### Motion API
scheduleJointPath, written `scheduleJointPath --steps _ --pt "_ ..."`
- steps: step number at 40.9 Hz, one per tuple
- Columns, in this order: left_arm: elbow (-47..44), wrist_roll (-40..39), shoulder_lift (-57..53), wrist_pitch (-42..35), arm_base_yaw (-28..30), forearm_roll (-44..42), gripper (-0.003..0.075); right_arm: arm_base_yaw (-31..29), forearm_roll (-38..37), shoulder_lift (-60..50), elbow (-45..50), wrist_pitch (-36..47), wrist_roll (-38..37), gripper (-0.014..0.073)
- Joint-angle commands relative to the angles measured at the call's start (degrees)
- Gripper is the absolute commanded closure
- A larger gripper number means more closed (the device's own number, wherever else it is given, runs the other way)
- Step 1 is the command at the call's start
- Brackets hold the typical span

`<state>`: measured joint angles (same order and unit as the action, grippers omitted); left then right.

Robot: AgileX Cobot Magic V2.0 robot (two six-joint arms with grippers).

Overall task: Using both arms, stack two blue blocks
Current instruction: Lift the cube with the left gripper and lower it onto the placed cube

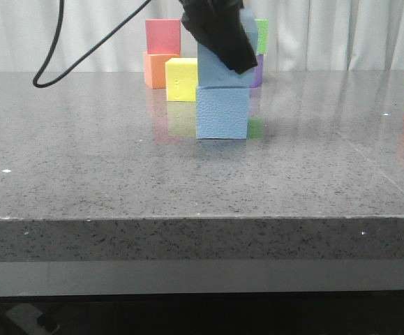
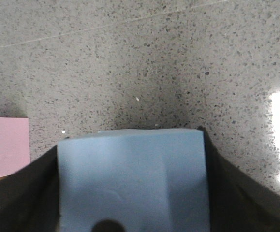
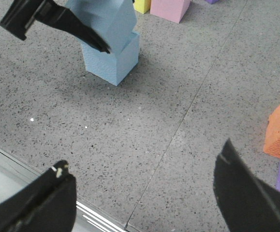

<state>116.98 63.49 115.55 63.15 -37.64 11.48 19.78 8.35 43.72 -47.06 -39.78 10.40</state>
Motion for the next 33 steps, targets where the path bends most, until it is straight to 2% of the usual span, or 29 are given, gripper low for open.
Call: scheduleJointPath --steps 1,11,20,33 --pt "1.65 -0.07 -3.26 -2.05 -0.38 0.94 0.0279 -0.27 0.56 -0.33 -1.6 4.07 0.43 0.0011" --pt "1.65 -0.07 -3.26 -2.51 -0.38 0.85 0.0267 -0.27 0.56 -0.33 -1.6 4.07 0.43 0.0011" --pt "1.65 -0.07 -3.18 -3.83 -0.38 0.72 0.0182 -0.27 0.56 -0.33 -1.6 4.07 0.43 0.0011" --pt "1.43 -0.69 -3.9 -4.58 -0.38 0.5 0.0179 -0.27 0.56 -0.33 -1.6 4.07 0.43 0.0011"
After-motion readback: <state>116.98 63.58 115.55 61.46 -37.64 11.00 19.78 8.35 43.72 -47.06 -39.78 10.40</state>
